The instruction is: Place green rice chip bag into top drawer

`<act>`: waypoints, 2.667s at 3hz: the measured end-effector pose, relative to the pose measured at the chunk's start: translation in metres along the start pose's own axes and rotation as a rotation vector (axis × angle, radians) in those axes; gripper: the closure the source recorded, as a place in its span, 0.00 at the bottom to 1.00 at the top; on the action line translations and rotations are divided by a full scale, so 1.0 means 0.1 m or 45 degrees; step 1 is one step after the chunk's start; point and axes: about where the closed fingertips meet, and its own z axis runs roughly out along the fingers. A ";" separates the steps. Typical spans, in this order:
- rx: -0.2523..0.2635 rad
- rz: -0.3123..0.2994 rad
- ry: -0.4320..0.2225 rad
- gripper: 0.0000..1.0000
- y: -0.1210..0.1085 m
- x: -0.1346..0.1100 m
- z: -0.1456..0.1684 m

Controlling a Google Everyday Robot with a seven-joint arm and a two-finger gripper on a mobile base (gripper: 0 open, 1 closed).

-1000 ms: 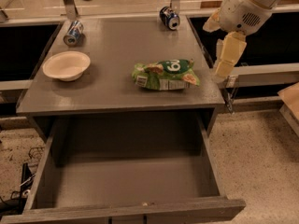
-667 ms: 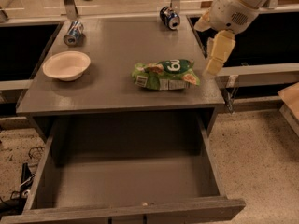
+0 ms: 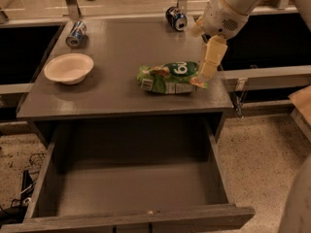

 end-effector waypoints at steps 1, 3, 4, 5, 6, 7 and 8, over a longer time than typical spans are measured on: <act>-0.044 -0.006 -0.016 0.00 -0.12 -0.01 0.24; -0.102 0.006 -0.018 0.00 -0.21 0.05 0.53; -0.101 0.023 -0.021 0.00 -0.23 0.07 0.59; -0.150 0.080 -0.036 0.00 -0.23 0.20 0.83; -0.154 0.084 -0.038 0.00 -0.23 0.21 0.85; -0.154 0.084 -0.038 0.19 -0.23 0.21 0.85; -0.154 0.084 -0.038 0.42 -0.23 0.21 0.85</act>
Offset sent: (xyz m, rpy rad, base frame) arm 0.0248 0.0110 -0.0461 0.0003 0.1023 0.0442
